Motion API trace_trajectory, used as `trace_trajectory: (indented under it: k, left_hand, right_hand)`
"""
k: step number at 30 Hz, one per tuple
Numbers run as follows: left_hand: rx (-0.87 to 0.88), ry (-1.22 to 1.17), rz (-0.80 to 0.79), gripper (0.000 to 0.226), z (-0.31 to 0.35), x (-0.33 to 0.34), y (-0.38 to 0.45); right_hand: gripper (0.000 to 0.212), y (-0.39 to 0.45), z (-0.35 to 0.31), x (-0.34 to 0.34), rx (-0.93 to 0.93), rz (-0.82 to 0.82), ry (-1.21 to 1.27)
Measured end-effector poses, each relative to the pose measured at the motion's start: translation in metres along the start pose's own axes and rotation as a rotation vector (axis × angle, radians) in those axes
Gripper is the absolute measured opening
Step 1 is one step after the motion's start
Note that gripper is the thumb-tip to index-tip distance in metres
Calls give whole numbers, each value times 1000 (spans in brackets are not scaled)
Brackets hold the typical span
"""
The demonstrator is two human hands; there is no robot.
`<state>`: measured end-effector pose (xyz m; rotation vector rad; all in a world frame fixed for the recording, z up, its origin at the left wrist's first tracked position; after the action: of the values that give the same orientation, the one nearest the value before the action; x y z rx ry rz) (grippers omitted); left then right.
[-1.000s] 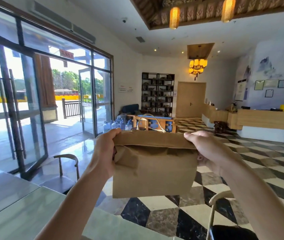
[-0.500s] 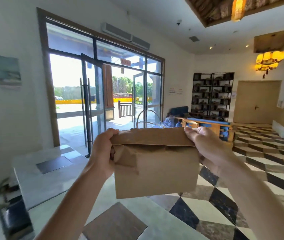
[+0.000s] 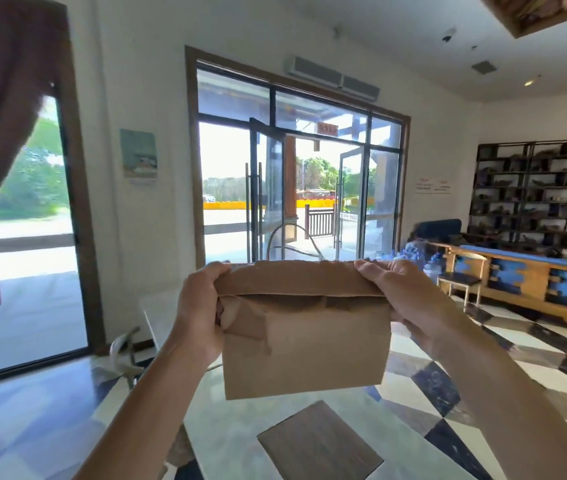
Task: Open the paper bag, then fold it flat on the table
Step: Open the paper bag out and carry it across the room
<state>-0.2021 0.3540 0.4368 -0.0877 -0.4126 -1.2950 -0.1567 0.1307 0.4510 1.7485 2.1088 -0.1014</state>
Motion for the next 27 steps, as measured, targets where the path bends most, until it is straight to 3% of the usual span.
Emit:
trace_trajectory:
  k: [11, 21, 27]
  left_hand:
    - [65, -6, 276, 21, 16, -71, -24]
    - [214, 95, 551, 31, 36, -113, -65]
    - [214, 156, 643, 29, 51, -148, -88]
  right_hand:
    - [38, 29, -17, 78, -155, -88, -89]
    - [45, 42, -33, 142, -281, -361, 5]
    - [46, 36, -41, 189, -294, -494, 105]
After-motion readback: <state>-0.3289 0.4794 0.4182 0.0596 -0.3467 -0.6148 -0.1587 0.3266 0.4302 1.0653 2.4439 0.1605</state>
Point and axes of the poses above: each hand's wrist, its own y-axis towards the middle knuckle, its own x-axis out of the palm, z = x × y, the point moved 1 cm from there along y, towards the middle knuckle, and after that the axes turned 9 degrees about -z, right-handed, at the moved point
